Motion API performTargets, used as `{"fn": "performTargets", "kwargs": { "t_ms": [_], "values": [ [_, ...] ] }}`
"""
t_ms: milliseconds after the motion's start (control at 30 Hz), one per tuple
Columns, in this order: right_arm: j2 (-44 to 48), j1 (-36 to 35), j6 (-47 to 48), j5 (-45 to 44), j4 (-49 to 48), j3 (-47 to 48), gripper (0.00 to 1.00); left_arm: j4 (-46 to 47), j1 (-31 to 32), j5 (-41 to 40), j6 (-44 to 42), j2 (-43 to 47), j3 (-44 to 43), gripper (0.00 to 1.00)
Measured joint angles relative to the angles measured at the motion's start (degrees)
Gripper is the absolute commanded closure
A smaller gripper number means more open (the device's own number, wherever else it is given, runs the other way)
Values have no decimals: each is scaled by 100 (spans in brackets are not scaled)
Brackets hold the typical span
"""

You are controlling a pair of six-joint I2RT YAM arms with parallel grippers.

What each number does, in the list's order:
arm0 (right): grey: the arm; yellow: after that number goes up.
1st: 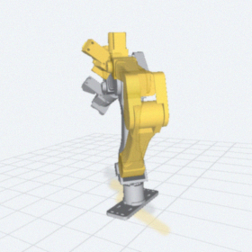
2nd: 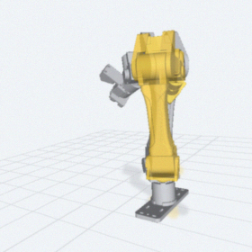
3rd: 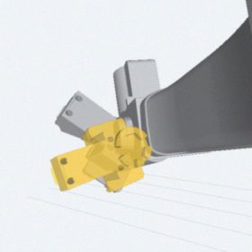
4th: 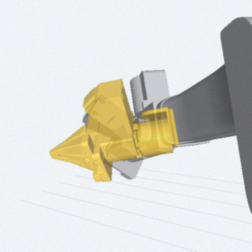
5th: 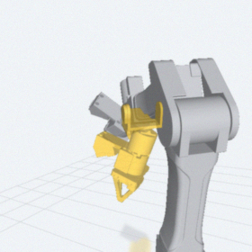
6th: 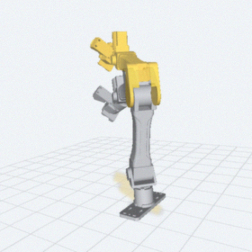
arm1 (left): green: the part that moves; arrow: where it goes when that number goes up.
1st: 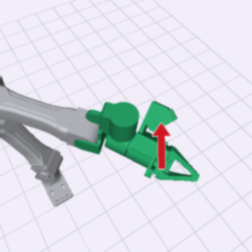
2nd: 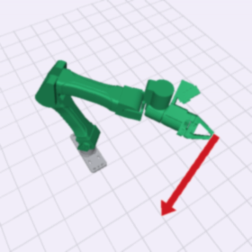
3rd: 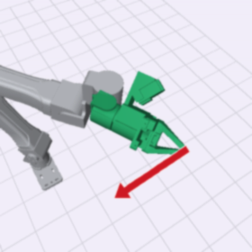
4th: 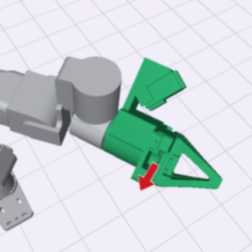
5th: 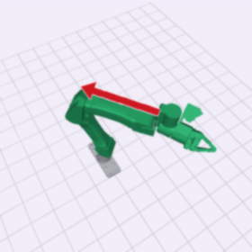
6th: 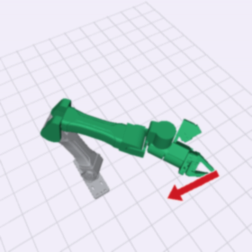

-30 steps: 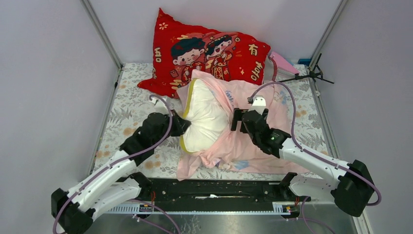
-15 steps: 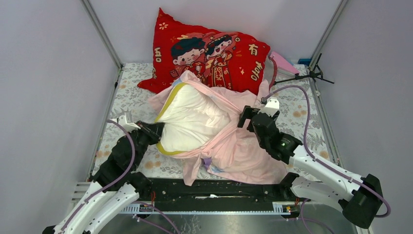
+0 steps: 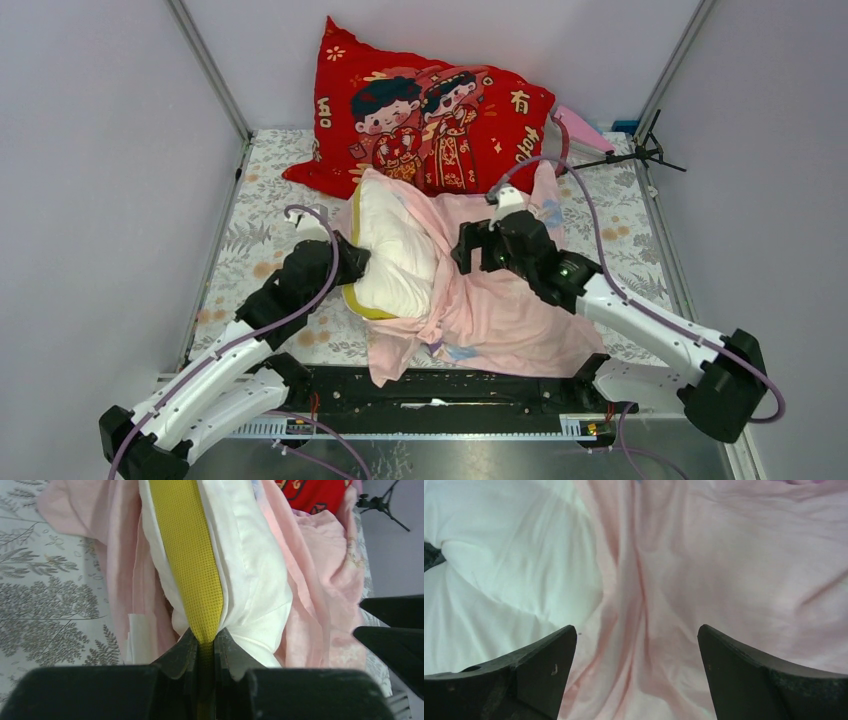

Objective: Remove the pillowcase from the pillow

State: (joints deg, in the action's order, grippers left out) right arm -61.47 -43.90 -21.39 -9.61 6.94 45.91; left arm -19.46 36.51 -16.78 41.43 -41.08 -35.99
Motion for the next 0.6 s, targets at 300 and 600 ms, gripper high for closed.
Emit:
{"fn": "performTargets", "kwargs": {
  "t_ms": [300,600],
  "values": [
    [-813,-1370,459,-79,481,704,0,328,-9,302,-111,-74,0,100],
    [-1060,-1904,170,-328,625,590,0,299,-9,151,-114,-79,-2,100]
  ]
}}
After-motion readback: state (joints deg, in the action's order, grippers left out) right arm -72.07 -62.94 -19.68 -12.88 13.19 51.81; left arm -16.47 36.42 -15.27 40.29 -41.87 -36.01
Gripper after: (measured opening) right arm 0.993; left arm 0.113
